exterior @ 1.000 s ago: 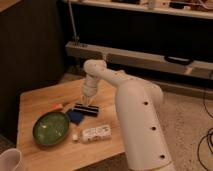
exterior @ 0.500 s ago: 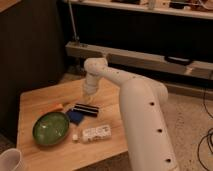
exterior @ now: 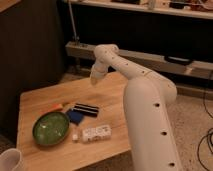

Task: Push the eraser across the table

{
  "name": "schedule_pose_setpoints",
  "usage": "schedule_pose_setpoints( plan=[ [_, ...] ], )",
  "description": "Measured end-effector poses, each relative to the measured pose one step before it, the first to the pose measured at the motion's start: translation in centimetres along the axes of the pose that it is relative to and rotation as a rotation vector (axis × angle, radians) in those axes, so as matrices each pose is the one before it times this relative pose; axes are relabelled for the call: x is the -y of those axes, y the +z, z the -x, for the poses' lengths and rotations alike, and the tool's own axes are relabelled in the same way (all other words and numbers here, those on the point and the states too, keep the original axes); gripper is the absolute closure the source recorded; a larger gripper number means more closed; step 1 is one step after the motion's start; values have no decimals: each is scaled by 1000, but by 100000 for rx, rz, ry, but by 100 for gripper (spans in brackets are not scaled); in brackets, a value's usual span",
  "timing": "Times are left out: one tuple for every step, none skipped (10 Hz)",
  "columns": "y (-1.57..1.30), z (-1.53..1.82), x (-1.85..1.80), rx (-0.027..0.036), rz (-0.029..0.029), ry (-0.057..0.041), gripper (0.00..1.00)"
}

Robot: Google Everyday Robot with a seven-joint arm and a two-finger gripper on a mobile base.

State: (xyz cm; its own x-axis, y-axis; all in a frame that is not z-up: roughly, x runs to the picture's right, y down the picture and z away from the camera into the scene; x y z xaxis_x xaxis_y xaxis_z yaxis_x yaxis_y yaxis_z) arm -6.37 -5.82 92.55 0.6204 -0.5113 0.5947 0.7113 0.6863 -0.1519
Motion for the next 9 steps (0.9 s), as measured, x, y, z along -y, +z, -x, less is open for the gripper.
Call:
schedule_pose_setpoints(
  plan=[
    [-9, -859, 333, -1843, -2248, -547, 100],
    [-73, -523, -133, -2107, -2120, -836, 100],
    [-318, 242, -18, -2435, -3526, -2266, 100],
    [-161, 6, -187, -1412, -1461, -629, 100],
    [-197, -65, -117, -607, -827, -70, 100],
    [55, 27, -12, 9, 52, 14, 100],
    [116, 259, 231, 266, -34, -332, 100],
    [6, 67, 125, 176, -146, 13, 100],
    [249, -148, -95, 647, 983, 260, 100]
  ],
)
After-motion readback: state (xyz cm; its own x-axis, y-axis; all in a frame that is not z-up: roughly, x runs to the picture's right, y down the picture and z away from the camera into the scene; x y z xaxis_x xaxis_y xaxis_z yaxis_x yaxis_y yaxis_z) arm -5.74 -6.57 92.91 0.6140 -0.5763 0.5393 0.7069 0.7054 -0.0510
